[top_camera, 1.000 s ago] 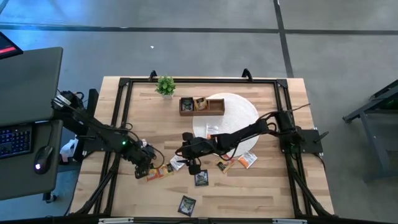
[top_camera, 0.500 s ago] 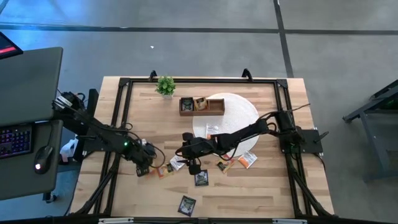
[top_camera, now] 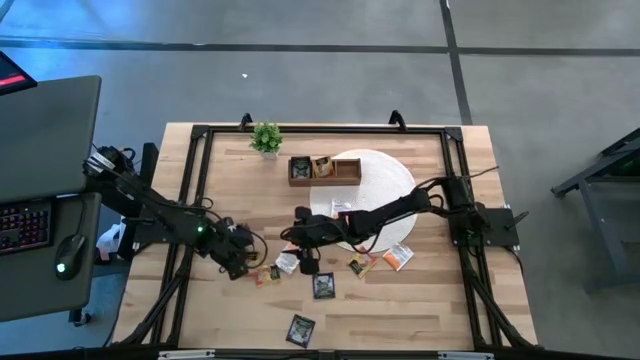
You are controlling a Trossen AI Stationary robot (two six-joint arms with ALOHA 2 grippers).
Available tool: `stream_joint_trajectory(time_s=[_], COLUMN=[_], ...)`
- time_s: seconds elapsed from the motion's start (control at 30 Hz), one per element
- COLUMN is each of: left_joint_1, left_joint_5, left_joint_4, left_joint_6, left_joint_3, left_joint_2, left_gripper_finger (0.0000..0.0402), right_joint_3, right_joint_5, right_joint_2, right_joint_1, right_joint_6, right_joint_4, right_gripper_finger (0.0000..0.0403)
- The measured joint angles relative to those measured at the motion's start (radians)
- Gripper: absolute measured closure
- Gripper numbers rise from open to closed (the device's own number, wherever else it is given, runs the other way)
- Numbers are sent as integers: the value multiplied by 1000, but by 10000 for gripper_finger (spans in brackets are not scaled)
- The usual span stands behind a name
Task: Pick & Place Tea
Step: Put the orange tea bag into the middle section of the wooden organizer
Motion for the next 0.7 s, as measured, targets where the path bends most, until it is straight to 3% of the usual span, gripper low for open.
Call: stream_joint_trajectory(time_s=[0.27,0.47,0.57,0.7], left_joint_1=[39,71,85,87], left_joint_5=[-121,-10,48,39], left_joint_4=[78,107,89,103], left_joint_6=[18,120,203,304], left_joint_3=[0,0,0,0], left_joint_2=[0,-1,-1,1], left_gripper_finger=[401,397,376,315], right_joint_3=[2,6,8,8], right_joint_5=[25,-21,-21,-37], right_joint_2=[41,101,101,100], right_joint_1=[-28,-50,-51,-51], right_joint_6=[274,316,311,308], right_joint_4=[110,133,147,149], right_gripper_finger=[214,214,214,214])
